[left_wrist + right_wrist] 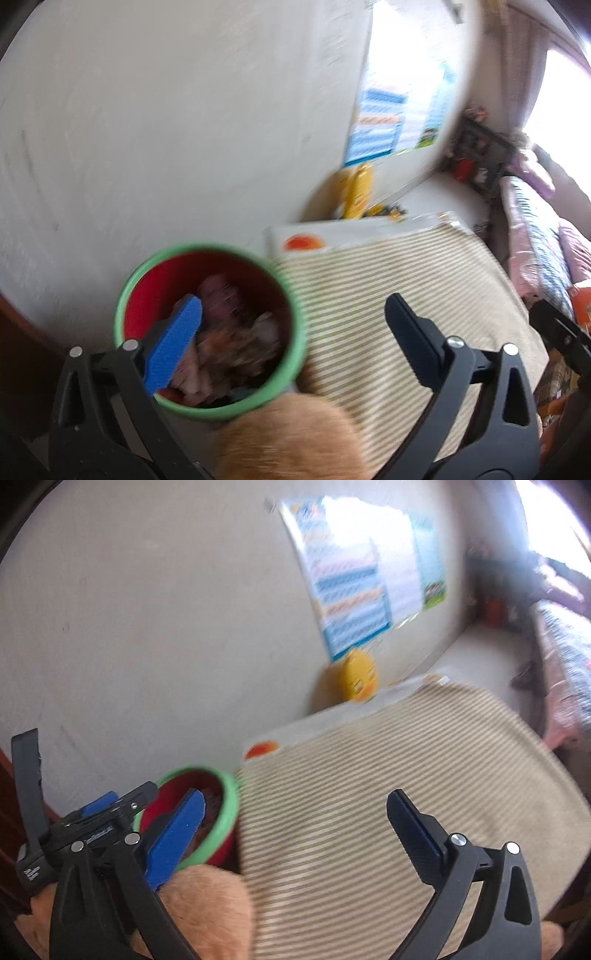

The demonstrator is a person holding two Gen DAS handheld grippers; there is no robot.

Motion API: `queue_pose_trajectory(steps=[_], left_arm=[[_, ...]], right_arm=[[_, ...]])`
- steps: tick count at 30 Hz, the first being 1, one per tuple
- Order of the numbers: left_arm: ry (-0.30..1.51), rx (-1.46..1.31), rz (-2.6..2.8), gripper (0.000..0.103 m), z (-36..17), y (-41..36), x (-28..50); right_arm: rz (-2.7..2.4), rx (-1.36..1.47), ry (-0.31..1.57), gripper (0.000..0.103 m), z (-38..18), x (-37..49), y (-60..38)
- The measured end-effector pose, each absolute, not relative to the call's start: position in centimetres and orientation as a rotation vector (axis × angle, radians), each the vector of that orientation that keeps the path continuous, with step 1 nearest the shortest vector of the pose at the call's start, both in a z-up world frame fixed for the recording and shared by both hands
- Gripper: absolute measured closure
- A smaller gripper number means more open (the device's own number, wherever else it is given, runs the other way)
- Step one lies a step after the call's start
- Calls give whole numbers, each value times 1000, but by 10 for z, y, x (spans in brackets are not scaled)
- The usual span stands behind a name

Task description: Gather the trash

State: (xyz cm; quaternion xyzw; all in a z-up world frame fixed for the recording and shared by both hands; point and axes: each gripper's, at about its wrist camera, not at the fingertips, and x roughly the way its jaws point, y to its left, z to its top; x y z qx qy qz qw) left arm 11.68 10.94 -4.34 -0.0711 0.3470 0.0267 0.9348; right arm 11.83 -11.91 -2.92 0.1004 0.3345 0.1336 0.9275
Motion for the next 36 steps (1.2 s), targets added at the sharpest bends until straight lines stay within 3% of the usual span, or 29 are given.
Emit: queue_pose_trajectory(steps=[9, 18, 26, 36], left_arm=[[504, -37, 42, 5, 11, 30, 106], [387, -19, 114, 5, 31, 12, 87], [527, -84, 96, 5, 10, 22, 95], [524, -30, 92, 5, 5, 14, 93]], right_arm=[[150, 146, 380, 8, 1, 74, -165], [6, 160, 454, 8, 2, 77, -186], [-63, 157, 523, 8, -9, 81, -192], [-64, 142, 523, 8, -7, 80, -188]])
